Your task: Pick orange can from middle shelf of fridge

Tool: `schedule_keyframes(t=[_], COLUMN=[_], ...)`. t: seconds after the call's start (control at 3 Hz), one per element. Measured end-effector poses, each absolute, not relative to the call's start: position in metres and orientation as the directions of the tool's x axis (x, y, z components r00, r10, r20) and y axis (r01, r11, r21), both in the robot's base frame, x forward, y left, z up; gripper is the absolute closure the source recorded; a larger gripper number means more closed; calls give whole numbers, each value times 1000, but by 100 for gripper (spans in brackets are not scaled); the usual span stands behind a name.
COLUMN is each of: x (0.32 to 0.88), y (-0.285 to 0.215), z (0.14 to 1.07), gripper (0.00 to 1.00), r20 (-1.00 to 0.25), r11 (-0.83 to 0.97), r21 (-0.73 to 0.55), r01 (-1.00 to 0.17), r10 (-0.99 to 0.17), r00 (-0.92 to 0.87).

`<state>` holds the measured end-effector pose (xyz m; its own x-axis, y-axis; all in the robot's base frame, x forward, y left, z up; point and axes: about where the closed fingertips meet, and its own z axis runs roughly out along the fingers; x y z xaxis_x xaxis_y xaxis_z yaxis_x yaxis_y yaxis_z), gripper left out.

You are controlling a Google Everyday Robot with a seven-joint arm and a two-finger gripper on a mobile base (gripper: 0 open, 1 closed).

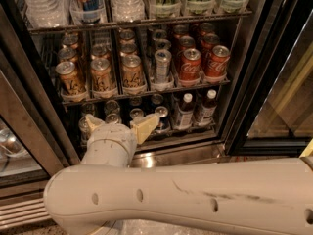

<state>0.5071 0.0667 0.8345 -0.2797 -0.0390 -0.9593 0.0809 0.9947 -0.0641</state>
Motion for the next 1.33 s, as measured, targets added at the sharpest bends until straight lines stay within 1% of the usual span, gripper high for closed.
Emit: schedule_keyframes(t=[0.33, 0.67, 1.0, 1.33], x=[510, 531, 544, 577], y=[73, 93, 126, 134], z=[835, 832, 829, 818], gripper=[0, 0, 0, 0], r20=[-961, -960, -958, -951], r11=[995, 997, 999, 998], r21=[-57, -54, -42, -41], r01=[76, 57, 10, 46], r10=[-34, -36, -38, -25], r00=[-273, -278, -285, -308])
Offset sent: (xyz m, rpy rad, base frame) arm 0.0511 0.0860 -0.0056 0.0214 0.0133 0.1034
